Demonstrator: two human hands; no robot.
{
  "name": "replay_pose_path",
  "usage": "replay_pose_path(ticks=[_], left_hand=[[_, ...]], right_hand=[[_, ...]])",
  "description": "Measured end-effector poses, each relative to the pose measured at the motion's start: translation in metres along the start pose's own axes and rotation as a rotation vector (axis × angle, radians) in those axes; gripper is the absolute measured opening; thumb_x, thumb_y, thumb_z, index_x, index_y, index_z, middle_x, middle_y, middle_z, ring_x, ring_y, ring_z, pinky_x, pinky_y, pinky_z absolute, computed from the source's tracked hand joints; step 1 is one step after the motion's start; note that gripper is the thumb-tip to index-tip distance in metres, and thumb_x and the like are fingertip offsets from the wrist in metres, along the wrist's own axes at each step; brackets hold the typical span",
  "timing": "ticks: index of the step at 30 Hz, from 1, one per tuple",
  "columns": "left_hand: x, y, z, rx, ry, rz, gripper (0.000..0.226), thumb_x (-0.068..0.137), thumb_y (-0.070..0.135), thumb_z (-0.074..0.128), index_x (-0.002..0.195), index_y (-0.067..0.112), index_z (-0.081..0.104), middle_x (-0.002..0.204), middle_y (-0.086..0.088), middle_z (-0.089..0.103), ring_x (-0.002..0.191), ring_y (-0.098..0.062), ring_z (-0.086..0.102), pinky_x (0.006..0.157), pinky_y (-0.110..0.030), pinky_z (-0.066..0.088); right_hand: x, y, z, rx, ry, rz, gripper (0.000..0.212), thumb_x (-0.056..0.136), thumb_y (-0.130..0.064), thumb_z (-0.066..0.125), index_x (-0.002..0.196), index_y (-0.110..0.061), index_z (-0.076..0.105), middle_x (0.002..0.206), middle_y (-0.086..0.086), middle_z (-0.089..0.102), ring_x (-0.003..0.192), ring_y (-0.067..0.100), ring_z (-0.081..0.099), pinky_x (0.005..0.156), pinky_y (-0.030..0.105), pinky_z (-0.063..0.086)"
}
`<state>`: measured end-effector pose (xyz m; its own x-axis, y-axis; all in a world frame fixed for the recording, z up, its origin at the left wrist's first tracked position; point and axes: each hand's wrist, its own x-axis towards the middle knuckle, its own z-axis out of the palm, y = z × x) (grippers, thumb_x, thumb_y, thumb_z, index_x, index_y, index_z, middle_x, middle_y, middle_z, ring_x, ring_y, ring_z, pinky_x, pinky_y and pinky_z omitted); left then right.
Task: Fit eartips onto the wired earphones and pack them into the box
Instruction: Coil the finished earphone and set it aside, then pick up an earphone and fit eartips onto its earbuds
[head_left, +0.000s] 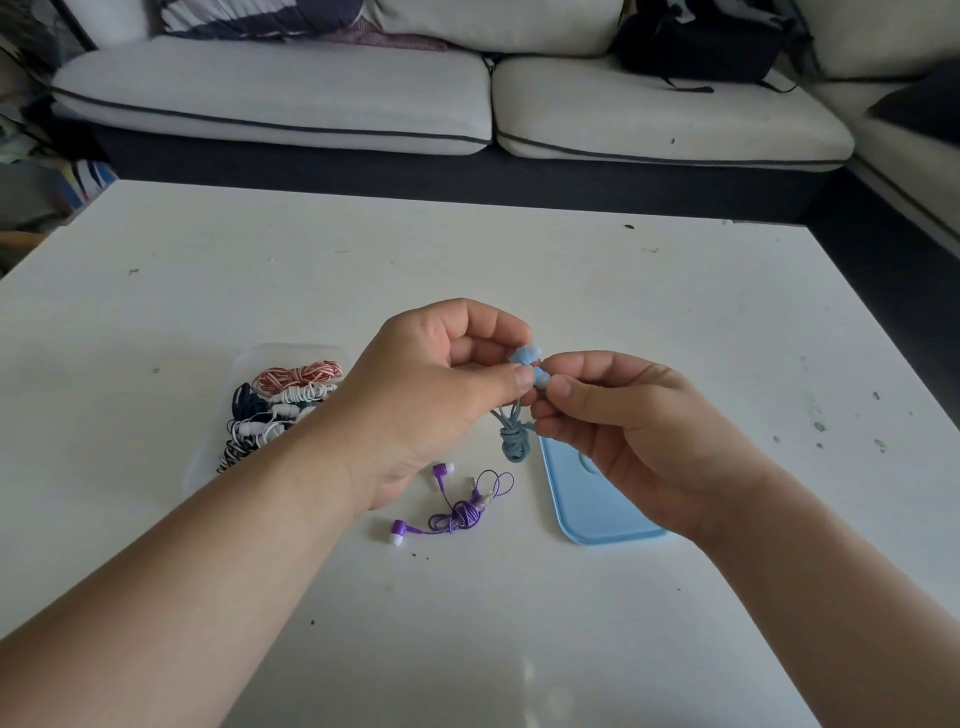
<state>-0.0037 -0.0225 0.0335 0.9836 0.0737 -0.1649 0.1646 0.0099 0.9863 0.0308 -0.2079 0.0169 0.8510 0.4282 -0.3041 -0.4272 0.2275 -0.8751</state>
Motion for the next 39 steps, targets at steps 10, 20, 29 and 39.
replay_pose_path(ticks=[10,20,29,39], left_hand=[[0.004,-0.012,-0.004,0.278,0.026,0.01,0.026,0.083,0.005,0.082,0.102,0.023,0.075,0.092,0.001,0.079,0.083,-0.014,0.077,0.086,-0.032,0.063],[0.02,-0.066,-0.012,0.963,-0.03,-0.065,0.022,0.087,0.008,0.063,0.094,0.026,0.072,0.089,0.01,0.07,0.085,-0.015,0.068,0.076,-0.029,0.057],[0.024,-0.072,-0.013,1.048,-0.038,-0.073,0.023,0.095,0.017,0.058,0.114,0.022,0.071,0.109,-0.002,0.071,0.1,-0.025,0.068,0.09,-0.037,0.056],[-0.004,-0.061,-0.024,1.033,-0.09,0.018,0.029,0.099,0.025,0.061,0.128,0.024,0.067,0.126,0.004,0.067,0.113,-0.015,0.064,0.09,-0.026,0.049]], right_hand=[[0.012,0.009,-0.009,-0.049,0.023,0.105,0.019,0.087,0.007,0.066,0.105,0.008,0.072,0.092,0.023,0.074,0.078,0.026,0.073,0.071,0.03,0.062],[0.039,0.031,-0.035,-0.915,0.551,-0.088,0.02,0.094,-0.01,0.057,0.099,-0.019,0.074,0.085,0.0,0.072,0.068,0.018,0.065,0.057,0.028,0.051],[0.066,0.059,-0.064,-1.171,0.505,-0.041,0.033,0.094,-0.014,0.063,0.126,-0.012,0.067,0.109,0.006,0.068,0.073,0.019,0.063,0.069,0.027,0.049],[0.071,0.047,-0.029,-0.836,0.516,-0.141,0.012,0.089,-0.022,0.07,0.08,-0.017,0.076,0.068,-0.001,0.071,0.054,0.012,0.058,0.052,0.024,0.046]])
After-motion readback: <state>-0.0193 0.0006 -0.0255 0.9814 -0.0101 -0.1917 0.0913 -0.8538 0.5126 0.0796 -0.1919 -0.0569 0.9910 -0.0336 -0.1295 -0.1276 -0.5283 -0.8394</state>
